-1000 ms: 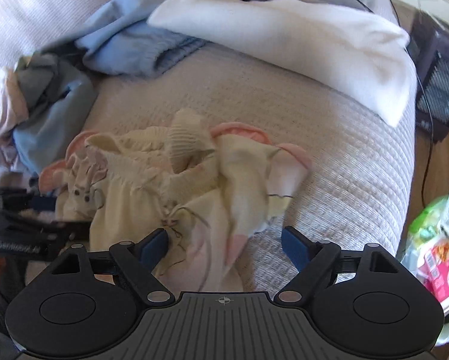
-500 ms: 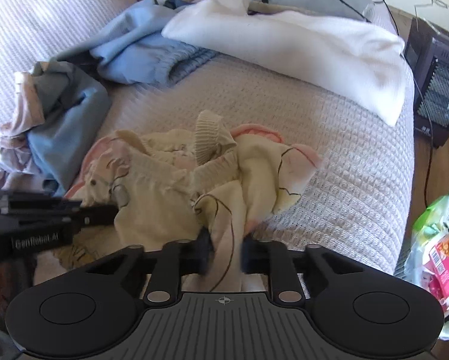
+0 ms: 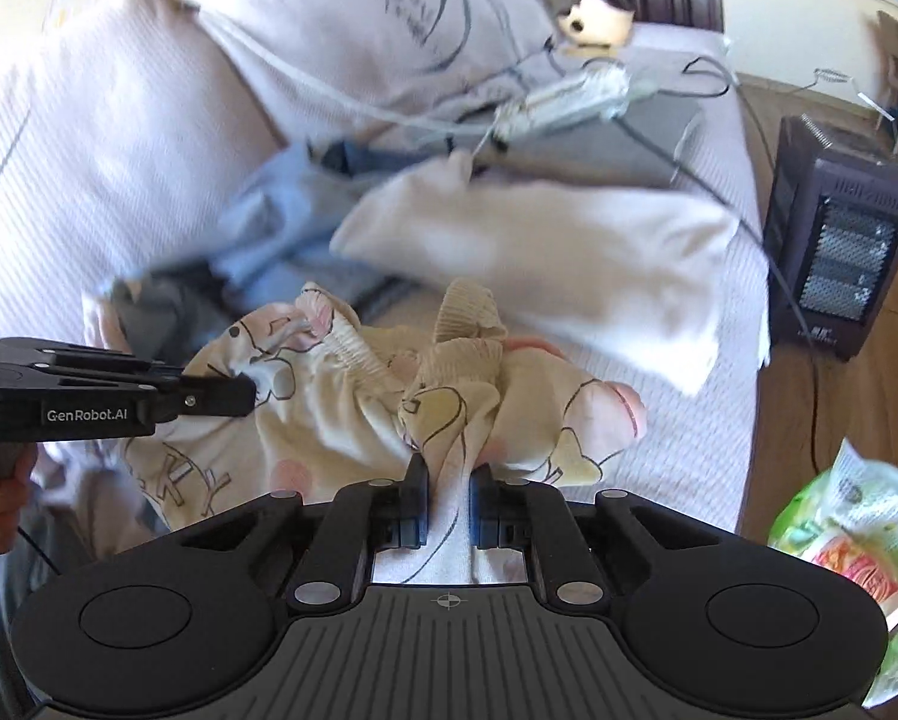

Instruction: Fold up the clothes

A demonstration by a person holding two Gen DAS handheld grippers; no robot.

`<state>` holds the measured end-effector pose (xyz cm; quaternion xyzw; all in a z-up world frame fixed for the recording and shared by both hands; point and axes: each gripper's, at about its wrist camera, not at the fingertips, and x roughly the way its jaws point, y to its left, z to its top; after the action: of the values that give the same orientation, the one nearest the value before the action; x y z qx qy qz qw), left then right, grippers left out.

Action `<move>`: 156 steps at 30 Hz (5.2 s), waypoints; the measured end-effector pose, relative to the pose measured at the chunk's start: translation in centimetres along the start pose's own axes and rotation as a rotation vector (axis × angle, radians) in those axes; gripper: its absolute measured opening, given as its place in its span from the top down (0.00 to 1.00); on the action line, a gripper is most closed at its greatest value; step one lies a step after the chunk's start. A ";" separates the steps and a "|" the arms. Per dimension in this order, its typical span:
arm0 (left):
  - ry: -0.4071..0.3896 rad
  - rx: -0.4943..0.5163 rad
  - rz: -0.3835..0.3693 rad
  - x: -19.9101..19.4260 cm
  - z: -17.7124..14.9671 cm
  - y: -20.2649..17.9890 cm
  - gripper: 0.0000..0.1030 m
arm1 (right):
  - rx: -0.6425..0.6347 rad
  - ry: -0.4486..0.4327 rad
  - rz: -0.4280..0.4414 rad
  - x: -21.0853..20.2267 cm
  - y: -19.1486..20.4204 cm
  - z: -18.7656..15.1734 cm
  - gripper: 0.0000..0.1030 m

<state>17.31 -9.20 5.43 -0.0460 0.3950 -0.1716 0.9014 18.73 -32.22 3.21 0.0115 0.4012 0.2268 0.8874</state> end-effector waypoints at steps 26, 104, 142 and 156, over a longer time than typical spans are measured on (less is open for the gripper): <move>-0.032 0.224 0.002 14.6 16.1 3.1 0.91 | 0.013 -0.086 -0.126 9.3 -5.8 13.2 0.88; -0.061 -0.151 0.228 -8.8 -11.4 7.2 0.32 | 0.024 -0.097 0.008 3.3 13.0 -2.1 0.43; 0.004 -0.312 0.444 -6.6 -10.7 19.8 0.97 | -0.025 0.278 0.275 22.3 18.9 -0.2 0.64; -0.021 -0.291 0.384 -6.9 -10.3 15.1 0.89 | -0.155 0.019 0.137 5.5 15.9 3.3 0.96</move>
<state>9.62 7.88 -0.13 -0.1015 0.4075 0.0621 0.9054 18.01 -15.21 4.77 -0.0322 0.3890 0.3174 0.8642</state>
